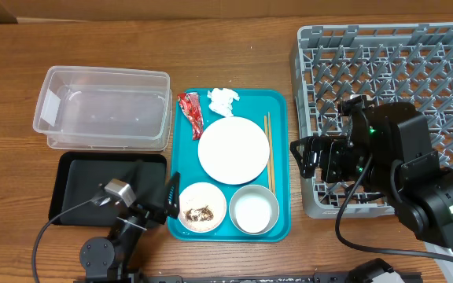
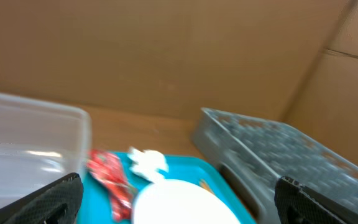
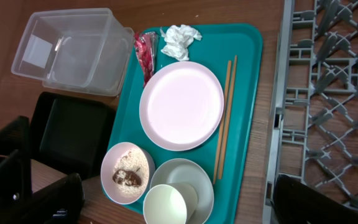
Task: Sort waste into correct bins and load items into the dishwasher
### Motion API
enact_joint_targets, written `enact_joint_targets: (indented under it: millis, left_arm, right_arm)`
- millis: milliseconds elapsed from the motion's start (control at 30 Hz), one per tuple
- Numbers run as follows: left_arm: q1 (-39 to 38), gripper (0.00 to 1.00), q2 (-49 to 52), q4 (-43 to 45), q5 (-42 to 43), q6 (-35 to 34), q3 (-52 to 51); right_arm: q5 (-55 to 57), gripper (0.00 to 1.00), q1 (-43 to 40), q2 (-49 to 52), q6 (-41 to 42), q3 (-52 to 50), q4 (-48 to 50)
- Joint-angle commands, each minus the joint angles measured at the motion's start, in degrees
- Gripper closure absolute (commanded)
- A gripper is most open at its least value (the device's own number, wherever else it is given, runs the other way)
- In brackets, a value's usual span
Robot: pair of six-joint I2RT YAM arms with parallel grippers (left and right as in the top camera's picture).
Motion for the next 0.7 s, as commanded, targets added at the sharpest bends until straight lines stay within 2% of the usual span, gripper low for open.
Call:
enact_joint_targets:
  millis: [0,200,467,600,667]
  left_arm:
    - [0.28,0.0,-0.22,-3.19,8.81,-4.39,3.65]
    - [0.28,0.0,8.63,-23.21,4.61,1.05,21.84]
    - [0.24,0.0,35.43,-52.09,2.86,8.17,48.19]
    - [0.24,0.0,46.86,-56.98,4.13,8.02,55.78]
    - [0.24,0.0,50.82,-56.72,10.82,7.72,56.98]
  right_arm:
    - [0.57,0.0,0.11,-0.28,-0.55,1.25,0.55]
    - [0.57,0.0,0.11,-0.26,-0.55,1.25,1.64]
    - [0.5,0.0,0.11,-0.26,0.79,1.25,2.4]
    - [0.37,0.0,0.11,-0.26,0.79,1.25,2.43]
    - [0.35,0.0,0.11,-0.26,0.81,1.25,2.4]
